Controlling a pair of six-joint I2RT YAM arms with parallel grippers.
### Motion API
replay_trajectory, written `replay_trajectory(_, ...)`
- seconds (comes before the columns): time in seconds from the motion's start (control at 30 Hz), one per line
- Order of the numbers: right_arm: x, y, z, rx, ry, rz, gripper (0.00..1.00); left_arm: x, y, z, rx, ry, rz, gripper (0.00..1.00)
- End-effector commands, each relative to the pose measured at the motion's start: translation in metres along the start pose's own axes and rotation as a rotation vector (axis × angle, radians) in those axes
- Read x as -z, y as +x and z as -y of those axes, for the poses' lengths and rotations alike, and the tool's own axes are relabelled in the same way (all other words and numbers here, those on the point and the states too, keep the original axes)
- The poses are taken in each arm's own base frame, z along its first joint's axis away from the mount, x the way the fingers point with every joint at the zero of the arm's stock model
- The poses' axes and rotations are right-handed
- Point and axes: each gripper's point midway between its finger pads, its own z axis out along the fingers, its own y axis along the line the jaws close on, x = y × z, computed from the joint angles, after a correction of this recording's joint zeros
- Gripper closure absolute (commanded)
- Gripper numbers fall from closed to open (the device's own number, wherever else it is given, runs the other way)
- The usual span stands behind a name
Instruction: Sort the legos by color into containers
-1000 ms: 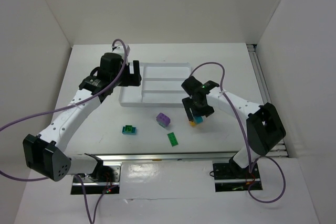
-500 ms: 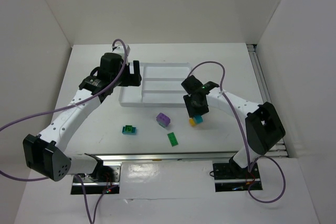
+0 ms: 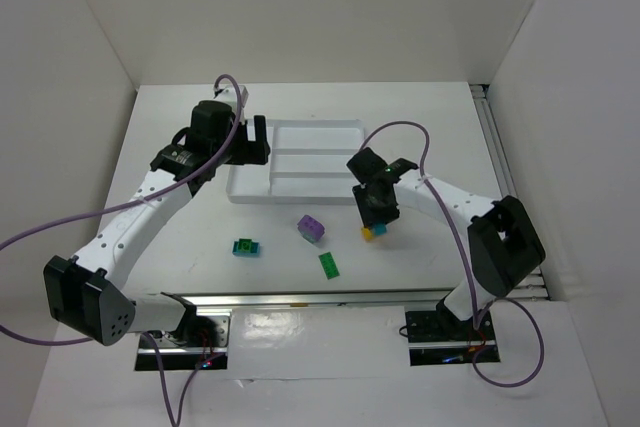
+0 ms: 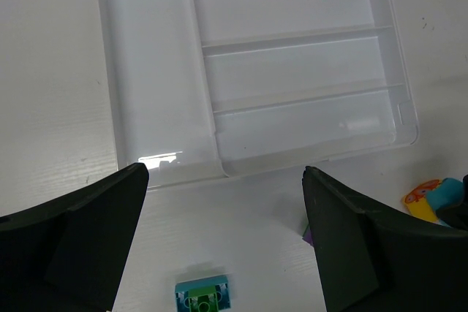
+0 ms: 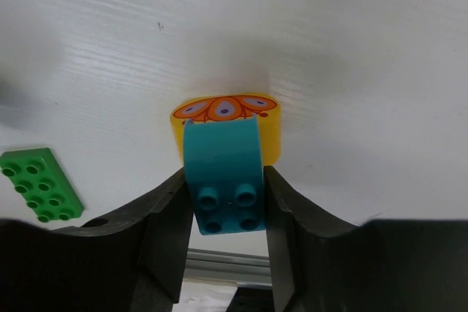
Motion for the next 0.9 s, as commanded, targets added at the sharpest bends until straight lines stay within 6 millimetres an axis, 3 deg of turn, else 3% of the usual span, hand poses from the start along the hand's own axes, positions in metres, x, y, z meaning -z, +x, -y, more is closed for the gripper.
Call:
replay_trajectory(0.0,0.008,-0.007,0.001,-0.022,-0.009,0.046,0.55,0.007,-0.019,0.009,-0.008,0.033,0.046,0.01)
replay_trajectory(0.03,0.008,-0.007,0.002,-0.033,0.000,0.049,0.65,0.007,-0.019,0.009,-0.008,0.033,0.046,0.01)
replay_trajectory(0.1,0.013,-0.015,0.003,-0.038,0.007,0.078,0.75,0.010,-0.021,0.009,-0.007,0.035,0.055,0.01)
replay_trajectory(0.17,0.031,-0.029,0.003,-0.059,-0.003,0.131,0.82,0.010,-0.020,0.012,-0.019,0.057,0.050,0.01)
replay_trajectory(0.23,0.059,-0.052,0.001,-0.076,-0.024,0.218,0.82,0.011,-0.018,0.017,-0.029,0.088,0.042,0.01)
replay_trajectory(0.3,0.084,-0.067,-0.005,-0.086,-0.077,0.281,0.82,0.015,-0.021,0.035,-0.044,0.188,0.041,0.01)
replay_trajectory(0.37,0.124,-0.092,-0.013,-0.089,-0.197,0.385,0.82,0.022,-0.023,0.064,-0.080,0.357,0.037,0.01)
replay_trajectory(0.47,0.164,-0.122,-0.019,-0.095,-0.330,0.485,0.81,0.038,-0.035,0.094,-0.115,0.544,0.085,0.01)
replay_trajectory(0.57,0.192,-0.137,-0.031,-0.098,-0.515,0.547,0.81,0.053,-0.044,0.113,-0.155,0.636,0.131,0.01)
replay_trajectory(0.67,0.224,-0.145,-0.040,-0.088,-0.719,0.621,0.81,0.066,-0.052,0.118,-0.205,0.665,0.194,0.01)
replay_trajectory(0.7,0.223,-0.144,-0.043,-0.110,-0.772,0.606,0.81,0.073,-0.059,0.119,-0.231,0.668,0.232,0.01)
replay_trajectory(0.73,0.234,-0.141,-0.043,-0.102,-0.856,0.607,0.81,0.079,-0.063,0.119,-0.236,0.672,0.255,0.01)
replay_trajectory(0.77,0.243,-0.147,-0.044,-0.089,-0.909,0.641,0.81,0.077,-0.057,0.119,-0.251,0.680,0.257,0.01)
replay_trajectory(0.83,0.250,-0.136,-0.049,-0.097,-1.055,0.598,0.81,0.092,-0.066,0.125,-0.284,0.727,0.339,0.01)
replay_trajectory(0.87,0.258,-0.134,-0.049,-0.089,-1.105,0.606,0.81,0.089,-0.057,0.127,-0.298,0.737,0.340,0.01)
